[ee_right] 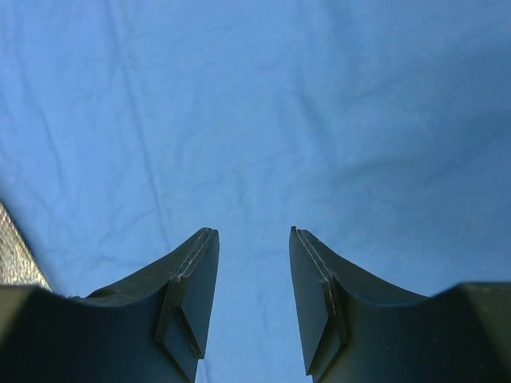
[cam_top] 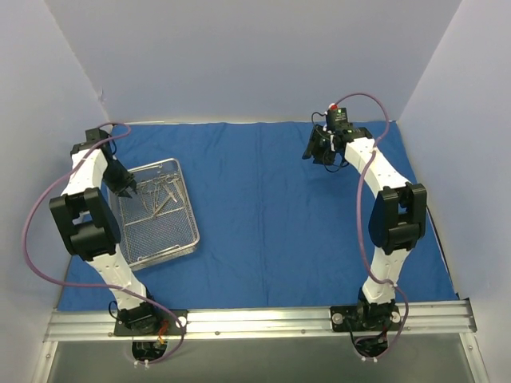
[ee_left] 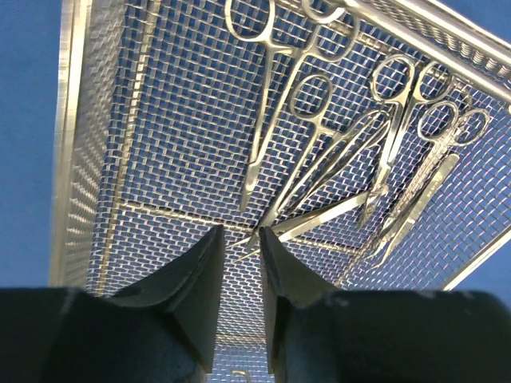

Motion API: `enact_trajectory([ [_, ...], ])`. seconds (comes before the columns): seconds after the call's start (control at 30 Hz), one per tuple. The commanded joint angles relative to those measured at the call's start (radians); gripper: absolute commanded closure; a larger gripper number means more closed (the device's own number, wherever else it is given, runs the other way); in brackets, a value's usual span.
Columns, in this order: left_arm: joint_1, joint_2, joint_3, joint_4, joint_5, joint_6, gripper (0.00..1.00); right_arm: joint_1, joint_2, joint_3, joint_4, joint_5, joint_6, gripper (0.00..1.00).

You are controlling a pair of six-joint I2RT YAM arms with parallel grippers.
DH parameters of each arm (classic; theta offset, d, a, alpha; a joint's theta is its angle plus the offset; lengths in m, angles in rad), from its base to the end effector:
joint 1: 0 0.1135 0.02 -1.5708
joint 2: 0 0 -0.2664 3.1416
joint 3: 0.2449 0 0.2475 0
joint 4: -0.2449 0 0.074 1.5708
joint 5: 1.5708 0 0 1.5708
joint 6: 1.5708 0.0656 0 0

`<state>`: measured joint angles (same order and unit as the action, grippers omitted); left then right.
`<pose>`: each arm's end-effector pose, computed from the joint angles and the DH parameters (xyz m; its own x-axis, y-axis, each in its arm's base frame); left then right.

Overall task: Open and lay out the surgical kit
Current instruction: Pick up the medical item from the container.

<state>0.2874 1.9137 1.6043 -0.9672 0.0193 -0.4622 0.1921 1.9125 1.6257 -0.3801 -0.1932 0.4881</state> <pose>0.3811 0.1113 0.2148 -0.6975 -0.6711 -0.2513 -0.6581 0.7387 -0.1458 0.4543 0.1012 0.2685 -0.6936 0.3340 -0.6383 -0.0115 0.8808 0.4734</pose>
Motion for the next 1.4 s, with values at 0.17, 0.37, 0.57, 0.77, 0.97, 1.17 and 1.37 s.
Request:
enact_trajectory([
  [0.17,-0.086,0.097,0.088,-0.011,-0.09,-0.043,0.57,0.033,-0.021,0.04,-0.051,-0.049,-0.045,0.59],
  [0.37,-0.09,0.131,0.106,-0.033,-0.154,-0.044,0.58,0.032,-0.02,0.039,-0.051,-0.06,-0.048,0.58],
  [0.57,-0.097,0.174,0.121,-0.048,-0.174,-0.059,0.58,0.03,-0.009,0.034,-0.042,-0.078,-0.042,0.58],
  [0.77,-0.106,0.225,0.126,-0.027,-0.156,-0.053,0.58,0.024,-0.01,0.026,-0.04,-0.084,-0.039,0.58],
  [0.97,-0.105,0.268,0.132,-0.015,-0.156,-0.061,0.62,0.018,-0.015,0.017,-0.037,-0.088,-0.037,0.58],
  [1.17,-0.106,0.289,0.082,0.03,-0.156,-0.064,0.74,0.017,-0.021,0.014,-0.042,-0.078,-0.036,0.58],
  [1.37,-0.105,0.254,0.019,0.044,-0.151,-0.061,0.98,0.018,-0.02,0.046,-0.069,-0.068,-0.043,0.57],
])
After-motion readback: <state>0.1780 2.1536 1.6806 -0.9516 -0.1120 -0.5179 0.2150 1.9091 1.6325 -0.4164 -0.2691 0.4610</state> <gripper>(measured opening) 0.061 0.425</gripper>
